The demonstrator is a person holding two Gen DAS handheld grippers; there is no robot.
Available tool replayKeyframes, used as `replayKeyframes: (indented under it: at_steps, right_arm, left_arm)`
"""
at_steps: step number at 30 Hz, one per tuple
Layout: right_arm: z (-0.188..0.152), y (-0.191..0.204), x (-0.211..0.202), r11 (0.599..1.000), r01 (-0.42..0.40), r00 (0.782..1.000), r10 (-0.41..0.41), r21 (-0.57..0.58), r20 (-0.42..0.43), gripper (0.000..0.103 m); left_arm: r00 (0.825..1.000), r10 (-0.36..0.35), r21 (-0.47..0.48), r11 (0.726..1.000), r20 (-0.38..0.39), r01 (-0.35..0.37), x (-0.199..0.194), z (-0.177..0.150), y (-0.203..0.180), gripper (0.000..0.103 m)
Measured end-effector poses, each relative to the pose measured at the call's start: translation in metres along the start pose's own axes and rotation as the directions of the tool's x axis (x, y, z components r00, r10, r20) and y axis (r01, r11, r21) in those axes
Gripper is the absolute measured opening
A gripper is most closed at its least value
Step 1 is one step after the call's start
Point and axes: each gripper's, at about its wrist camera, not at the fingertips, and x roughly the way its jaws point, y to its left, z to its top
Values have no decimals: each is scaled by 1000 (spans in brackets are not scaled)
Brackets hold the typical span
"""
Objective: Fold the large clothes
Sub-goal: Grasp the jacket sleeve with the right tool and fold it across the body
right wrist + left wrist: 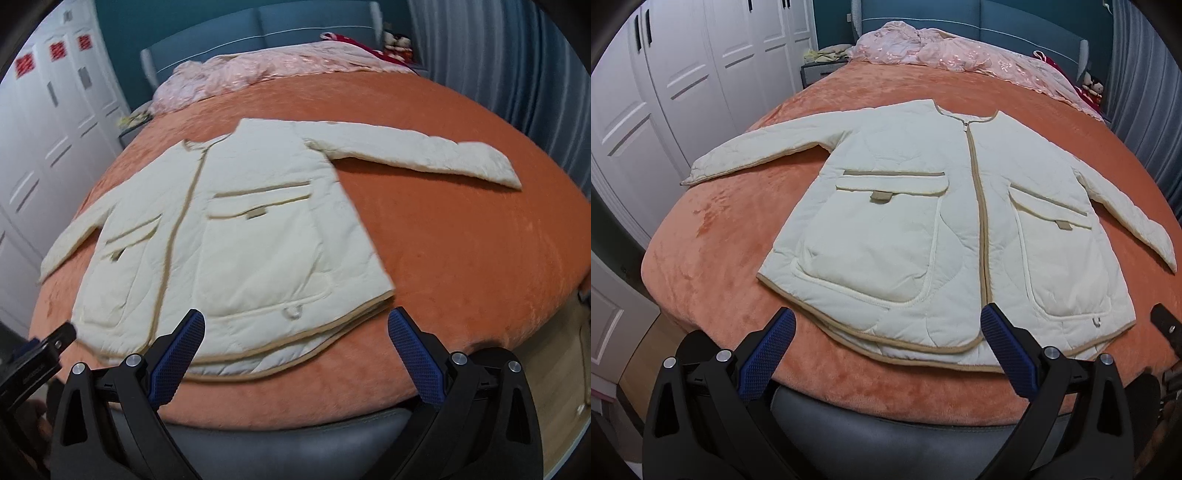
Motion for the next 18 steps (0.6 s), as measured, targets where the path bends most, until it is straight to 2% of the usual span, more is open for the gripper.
replayKeyframes:
  at_steps: [3,9,14,18]
  right_arm:
    - [38,-68,23,985,34,999,-37,167,14,98]
    - [106,-192,61,888,36,991,-92,458,100,98]
    - [141,-255,95,814,74,978,-173,576,119,98]
    - [162,-280,132,774,126,974,-215,621,70,98]
  left_arm:
    - [1000,22,-6,1000,15,-22,12,15,2,98]
    - [998,65,-11,998,6,-65,42,35,5,98]
    - [994,100,-12,995,-37,-100,69,41,4,98]
    - [991,114,-21,993,-63,-116,87,45,4,98]
